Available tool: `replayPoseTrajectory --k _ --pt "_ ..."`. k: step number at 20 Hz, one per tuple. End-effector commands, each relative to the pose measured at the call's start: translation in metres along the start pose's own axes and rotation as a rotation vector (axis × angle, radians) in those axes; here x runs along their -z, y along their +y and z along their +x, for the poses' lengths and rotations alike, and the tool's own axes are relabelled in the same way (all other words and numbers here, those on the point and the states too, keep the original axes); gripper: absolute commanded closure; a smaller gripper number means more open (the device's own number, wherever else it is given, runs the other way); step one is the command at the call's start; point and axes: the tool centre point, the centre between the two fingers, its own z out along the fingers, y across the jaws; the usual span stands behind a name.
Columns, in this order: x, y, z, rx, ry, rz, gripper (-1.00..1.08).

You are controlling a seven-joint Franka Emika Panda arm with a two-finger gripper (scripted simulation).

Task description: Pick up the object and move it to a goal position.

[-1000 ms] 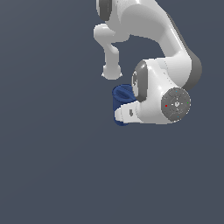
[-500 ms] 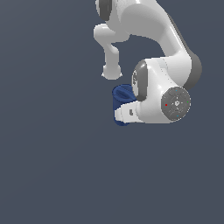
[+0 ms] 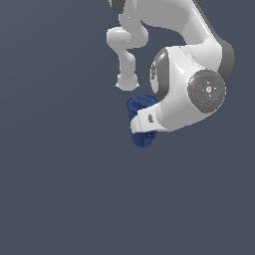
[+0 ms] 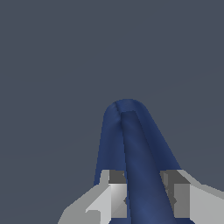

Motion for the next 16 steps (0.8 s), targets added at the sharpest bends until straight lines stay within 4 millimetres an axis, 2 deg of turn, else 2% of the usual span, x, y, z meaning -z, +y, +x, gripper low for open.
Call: replayPoseTrajectory --k 1,8,16 --pt "0.015 0.001 -0.005 0.022 0.05 -0.005 1.08" --pt "0.063 0.005 -0.027 0.102 0.223 -0.022 1.08" --pt "0.115 0.012 -0.064 0.197 0.431 -0.041 1.08"
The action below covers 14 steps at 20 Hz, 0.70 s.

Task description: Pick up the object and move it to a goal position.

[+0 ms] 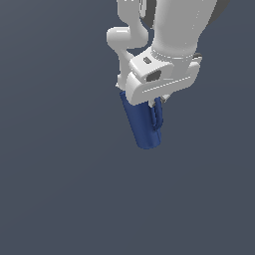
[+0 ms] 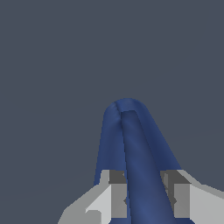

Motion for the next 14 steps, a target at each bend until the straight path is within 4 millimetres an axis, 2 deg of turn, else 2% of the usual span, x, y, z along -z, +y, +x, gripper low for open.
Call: replayPoseTrajectory --k 1,14 --pt "0.02 0.002 -0.007 0.03 0.068 -0.008 1.08" --pt "0.107 0.012 -0.058 0.181 0.403 -0.037 1.08"
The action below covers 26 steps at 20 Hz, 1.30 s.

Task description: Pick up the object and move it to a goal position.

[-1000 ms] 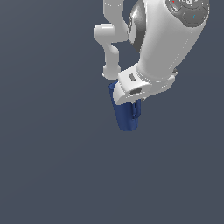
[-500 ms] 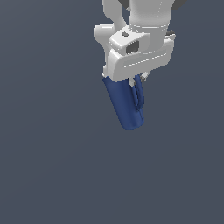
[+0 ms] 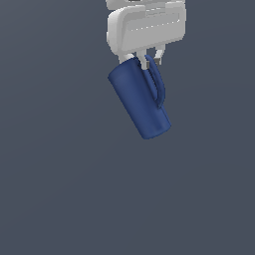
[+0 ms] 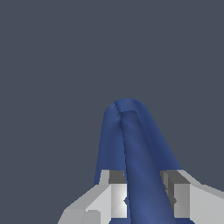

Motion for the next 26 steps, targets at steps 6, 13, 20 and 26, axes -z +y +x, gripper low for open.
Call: replayPoseTrajectory --k 6,13,20,26 --pt "0.05 0.005 -0.02 0.079 0.177 -0.016 1.08" --pt "0.087 0.01 -0.043 0.144 0.323 -0.025 1.08" --pt "0.119 0.015 -0.069 0.207 0.461 -0.031 1.08" --pt "0.138 0.02 -0.089 0.25 0.554 -0.034 1.08"
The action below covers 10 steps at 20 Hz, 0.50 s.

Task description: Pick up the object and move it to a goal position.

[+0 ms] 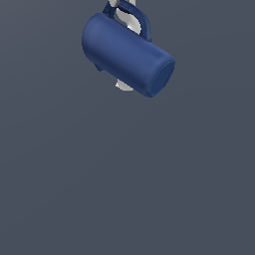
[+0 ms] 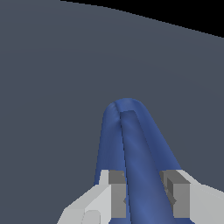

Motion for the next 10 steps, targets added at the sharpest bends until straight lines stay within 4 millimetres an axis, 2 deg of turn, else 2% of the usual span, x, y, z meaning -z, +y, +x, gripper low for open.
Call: replayPoseTrajectory --k 1,10 --pt "0.011 0.001 -0.002 0.017 0.037 -0.003 1.08" --pt "0.029 0.003 -0.01 0.047 0.1 -0.004 1.08"
